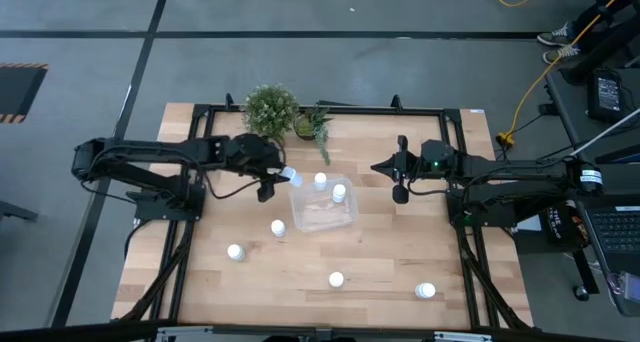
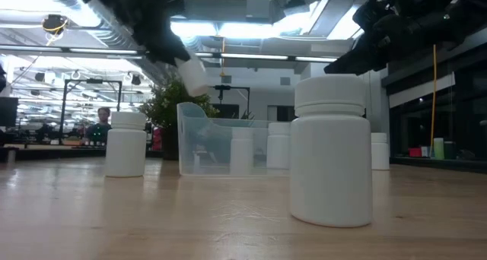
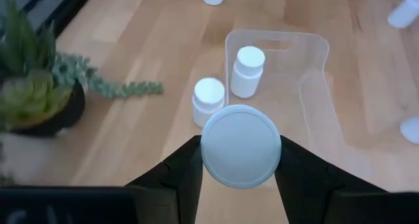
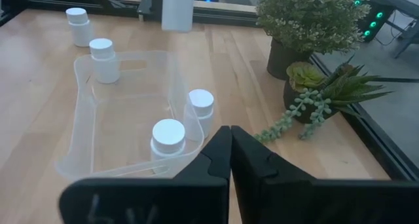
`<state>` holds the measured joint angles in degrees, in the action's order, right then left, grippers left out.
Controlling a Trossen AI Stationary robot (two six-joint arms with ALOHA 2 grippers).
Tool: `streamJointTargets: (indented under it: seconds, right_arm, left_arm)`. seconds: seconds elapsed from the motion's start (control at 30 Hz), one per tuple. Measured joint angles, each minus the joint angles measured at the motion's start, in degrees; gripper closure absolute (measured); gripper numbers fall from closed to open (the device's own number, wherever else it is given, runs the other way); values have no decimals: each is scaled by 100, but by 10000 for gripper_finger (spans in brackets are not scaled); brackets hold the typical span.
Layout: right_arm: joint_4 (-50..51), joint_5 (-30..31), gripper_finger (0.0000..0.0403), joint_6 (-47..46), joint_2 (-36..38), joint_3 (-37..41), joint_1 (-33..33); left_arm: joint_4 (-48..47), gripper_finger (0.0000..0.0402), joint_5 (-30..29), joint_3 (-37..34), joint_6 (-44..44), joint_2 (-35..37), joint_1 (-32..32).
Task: Pick and place pill bottles into a basket
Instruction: Put the white pill bottle into the transparent bin
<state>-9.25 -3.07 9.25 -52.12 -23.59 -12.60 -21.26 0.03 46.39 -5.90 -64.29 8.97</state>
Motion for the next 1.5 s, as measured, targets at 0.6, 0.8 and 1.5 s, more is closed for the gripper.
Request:
streamJointTargets:
  seconds: [0.6,0.8,1.5]
  right_arm:
    - [-85,0,392,107,0,7,2]
    - [-34,-2,392,-25,2,44,2]
    - [99,-14,392,-21,2,46,89]
  left_arm:
    - [-1042,247,9,2318,866,-2458,-511]
    - [-1123,247,-256,2470,960,-2965,-651]
    - [-636,247,-183,2466,747,-3787,-460]
